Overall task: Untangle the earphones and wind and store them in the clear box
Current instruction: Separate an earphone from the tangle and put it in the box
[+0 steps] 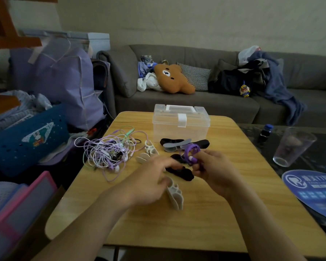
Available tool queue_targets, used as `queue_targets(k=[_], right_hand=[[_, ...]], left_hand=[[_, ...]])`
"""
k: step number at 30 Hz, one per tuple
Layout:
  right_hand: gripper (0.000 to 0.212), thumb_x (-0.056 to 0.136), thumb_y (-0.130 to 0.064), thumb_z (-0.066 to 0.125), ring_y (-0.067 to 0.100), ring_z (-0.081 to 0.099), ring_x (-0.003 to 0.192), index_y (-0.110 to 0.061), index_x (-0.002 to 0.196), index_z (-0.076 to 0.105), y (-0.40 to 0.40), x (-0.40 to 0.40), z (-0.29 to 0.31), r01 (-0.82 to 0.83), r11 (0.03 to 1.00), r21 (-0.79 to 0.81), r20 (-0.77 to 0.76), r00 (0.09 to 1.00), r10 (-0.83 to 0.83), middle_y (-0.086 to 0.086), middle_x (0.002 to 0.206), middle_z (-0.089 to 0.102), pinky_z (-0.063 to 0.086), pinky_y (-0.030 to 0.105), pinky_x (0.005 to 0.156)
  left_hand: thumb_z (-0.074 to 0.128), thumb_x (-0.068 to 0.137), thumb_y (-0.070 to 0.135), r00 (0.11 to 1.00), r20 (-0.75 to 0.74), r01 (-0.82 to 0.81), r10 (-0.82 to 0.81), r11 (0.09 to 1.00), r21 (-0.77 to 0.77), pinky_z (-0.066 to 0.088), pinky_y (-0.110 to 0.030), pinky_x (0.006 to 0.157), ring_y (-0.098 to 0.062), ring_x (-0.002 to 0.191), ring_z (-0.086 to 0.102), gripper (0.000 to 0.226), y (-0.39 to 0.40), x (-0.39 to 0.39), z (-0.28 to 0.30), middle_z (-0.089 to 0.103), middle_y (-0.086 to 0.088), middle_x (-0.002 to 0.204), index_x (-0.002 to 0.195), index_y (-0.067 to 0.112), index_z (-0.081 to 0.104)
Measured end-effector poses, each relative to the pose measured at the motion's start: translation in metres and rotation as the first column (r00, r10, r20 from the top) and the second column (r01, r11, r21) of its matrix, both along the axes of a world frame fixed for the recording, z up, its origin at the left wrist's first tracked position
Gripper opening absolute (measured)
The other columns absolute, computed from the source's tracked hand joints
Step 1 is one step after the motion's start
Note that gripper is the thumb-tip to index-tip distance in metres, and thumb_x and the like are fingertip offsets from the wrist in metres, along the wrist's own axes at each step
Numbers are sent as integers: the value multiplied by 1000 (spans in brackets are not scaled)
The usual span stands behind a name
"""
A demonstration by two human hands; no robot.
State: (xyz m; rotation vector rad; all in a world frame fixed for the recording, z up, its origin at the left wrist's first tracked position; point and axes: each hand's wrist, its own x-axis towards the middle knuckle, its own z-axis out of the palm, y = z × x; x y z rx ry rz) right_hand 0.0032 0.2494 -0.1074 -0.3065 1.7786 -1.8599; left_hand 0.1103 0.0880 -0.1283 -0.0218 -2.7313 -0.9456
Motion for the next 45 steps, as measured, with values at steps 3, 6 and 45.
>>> queue_targets(k=[3, 6, 45], right_hand=[[21, 103, 0, 40, 13, 44, 60, 5, 102, 61, 5, -1, -2, -9, 1000, 1, 48, 999, 9, 8, 73, 50, 40, 26, 57], [19, 104, -2, 43, 13, 43, 61, 4, 102, 61, 7, -1, -3, -14, 1000, -22, 98, 995, 16, 8, 74, 50, 40, 25, 57], [24, 104, -17, 46, 9, 37, 49, -10, 84, 57, -20, -14, -12, 62, 907, -416, 150, 989, 1, 0, 64, 43, 29, 23, 48]], left_hand=[[64, 91, 13, 985, 124, 145, -121, 968, -206, 29, -15, 109, -1, 127, 34, 49, 7, 0, -8, 49, 17, 132, 133, 37, 55], [65, 89, 21, 981, 173, 135, -88, 951, -278, 32, -25, 109, -6, 123, 33, 43, 10, 0, -2, 50, 17, 123, 130, 35, 59], [73, 89, 24, 942, -102, -267, 319, 900, 344, 48, -10, 72, 1, 91, 59, 44, -18, -37, 7, 55, 12, 104, 127, 28, 52]])
